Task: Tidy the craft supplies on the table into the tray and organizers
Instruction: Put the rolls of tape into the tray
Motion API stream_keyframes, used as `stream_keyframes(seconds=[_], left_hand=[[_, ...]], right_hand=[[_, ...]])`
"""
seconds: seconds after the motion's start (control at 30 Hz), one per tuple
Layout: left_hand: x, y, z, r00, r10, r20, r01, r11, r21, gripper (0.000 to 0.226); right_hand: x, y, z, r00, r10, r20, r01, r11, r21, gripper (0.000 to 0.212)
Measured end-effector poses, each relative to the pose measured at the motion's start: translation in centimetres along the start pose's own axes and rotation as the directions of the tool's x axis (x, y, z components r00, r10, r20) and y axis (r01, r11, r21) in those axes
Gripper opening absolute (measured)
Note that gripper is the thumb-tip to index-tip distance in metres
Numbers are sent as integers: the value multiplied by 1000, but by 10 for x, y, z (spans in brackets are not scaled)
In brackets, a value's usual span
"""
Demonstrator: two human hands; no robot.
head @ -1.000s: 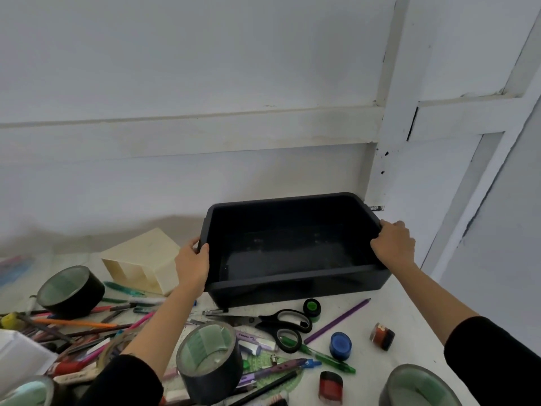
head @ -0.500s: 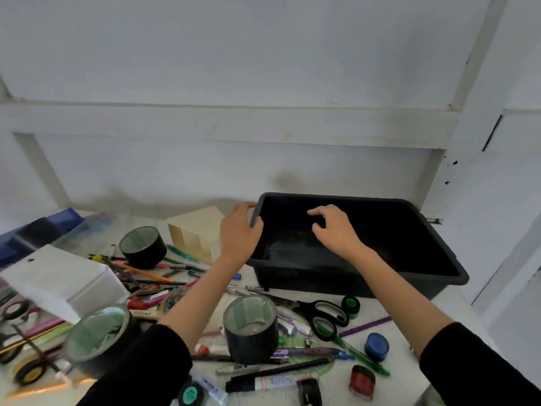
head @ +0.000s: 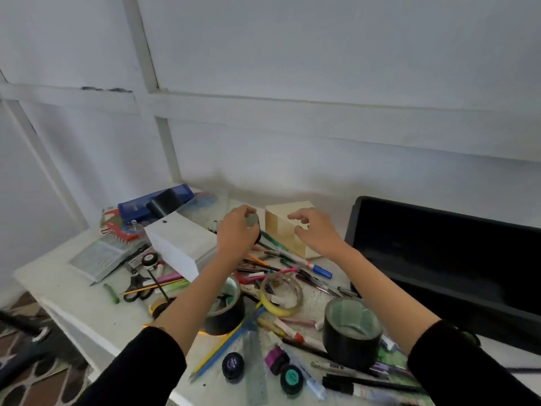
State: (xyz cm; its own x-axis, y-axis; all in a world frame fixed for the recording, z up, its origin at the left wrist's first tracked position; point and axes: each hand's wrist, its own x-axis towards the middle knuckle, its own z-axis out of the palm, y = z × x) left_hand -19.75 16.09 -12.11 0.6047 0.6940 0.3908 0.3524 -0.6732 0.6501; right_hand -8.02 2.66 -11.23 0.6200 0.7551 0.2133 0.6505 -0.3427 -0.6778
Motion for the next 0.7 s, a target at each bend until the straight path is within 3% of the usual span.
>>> stream_keyframes(seconds=[0.27, 0.37, 0.53, 0.7], left_hand=[[45, -69, -39, 987, -49, 153, 39, 997, 73, 39], [67, -82, -39, 958, -59, 280, 26, 993, 119, 53], [101, -97, -22, 807, -81, 584, -27, 984, 175, 89], [120, -105, 0, 690, -79, 720, 6, 995, 104, 85]], right_hand=[[45, -34, 74, 992, 118, -37, -117, 993, 24, 37], [61, -27, 97, 977, 215, 4, -215, 977, 7, 54], [77, -13, 128, 947, 314, 64, -318, 944, 82, 95], [81, -10, 140, 952, 305, 32, -302, 913, 273, 77]])
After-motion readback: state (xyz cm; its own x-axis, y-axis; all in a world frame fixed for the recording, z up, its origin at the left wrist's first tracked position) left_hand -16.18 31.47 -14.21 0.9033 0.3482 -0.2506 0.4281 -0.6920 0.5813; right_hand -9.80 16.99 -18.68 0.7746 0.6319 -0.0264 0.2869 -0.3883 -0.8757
